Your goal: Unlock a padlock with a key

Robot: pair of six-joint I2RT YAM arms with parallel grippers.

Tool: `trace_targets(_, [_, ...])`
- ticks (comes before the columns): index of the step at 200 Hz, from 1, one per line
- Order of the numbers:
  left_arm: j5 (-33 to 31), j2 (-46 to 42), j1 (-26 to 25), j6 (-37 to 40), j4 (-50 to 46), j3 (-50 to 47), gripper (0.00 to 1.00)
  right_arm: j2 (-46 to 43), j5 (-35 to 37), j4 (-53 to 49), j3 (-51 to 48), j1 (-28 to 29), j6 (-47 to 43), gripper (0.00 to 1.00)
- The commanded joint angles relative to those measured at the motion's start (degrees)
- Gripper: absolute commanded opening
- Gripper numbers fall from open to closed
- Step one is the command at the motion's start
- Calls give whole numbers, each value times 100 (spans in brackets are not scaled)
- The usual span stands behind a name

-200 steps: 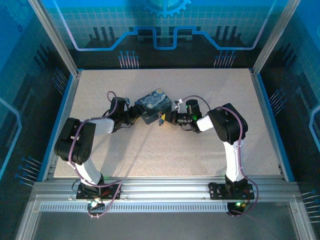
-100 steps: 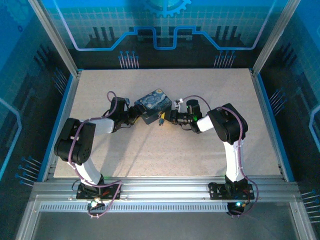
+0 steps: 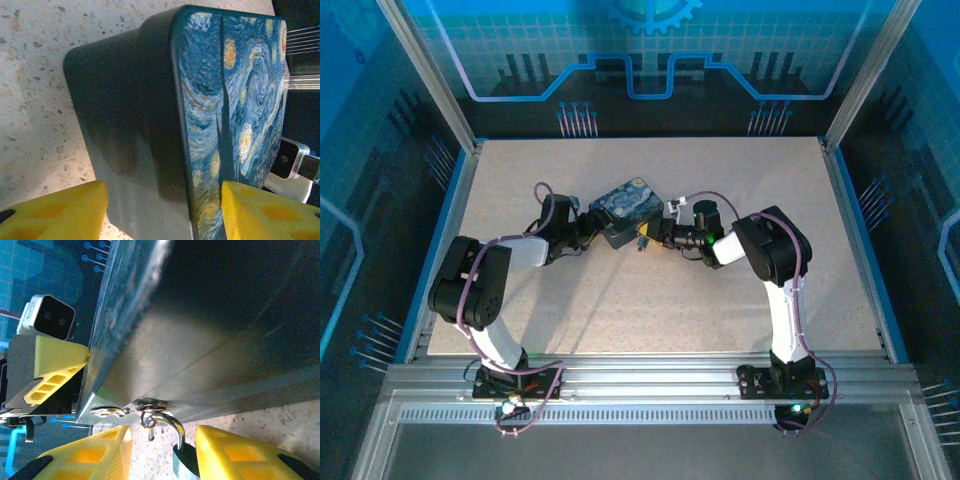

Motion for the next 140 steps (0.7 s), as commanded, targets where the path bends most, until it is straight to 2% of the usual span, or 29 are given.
trace_targets(1, [-155, 5, -53, 69, -681, -140, 62, 177, -146, 206, 39, 53, 81, 39])
trace_targets(73, [-165, 14, -66, 69, -680, -141, 62, 358, -329, 374, 222, 140, 218, 36])
trace_targets(140, [-167, -7, -66, 68, -689, -144, 61, 288, -183, 288, 89, 100, 215, 23])
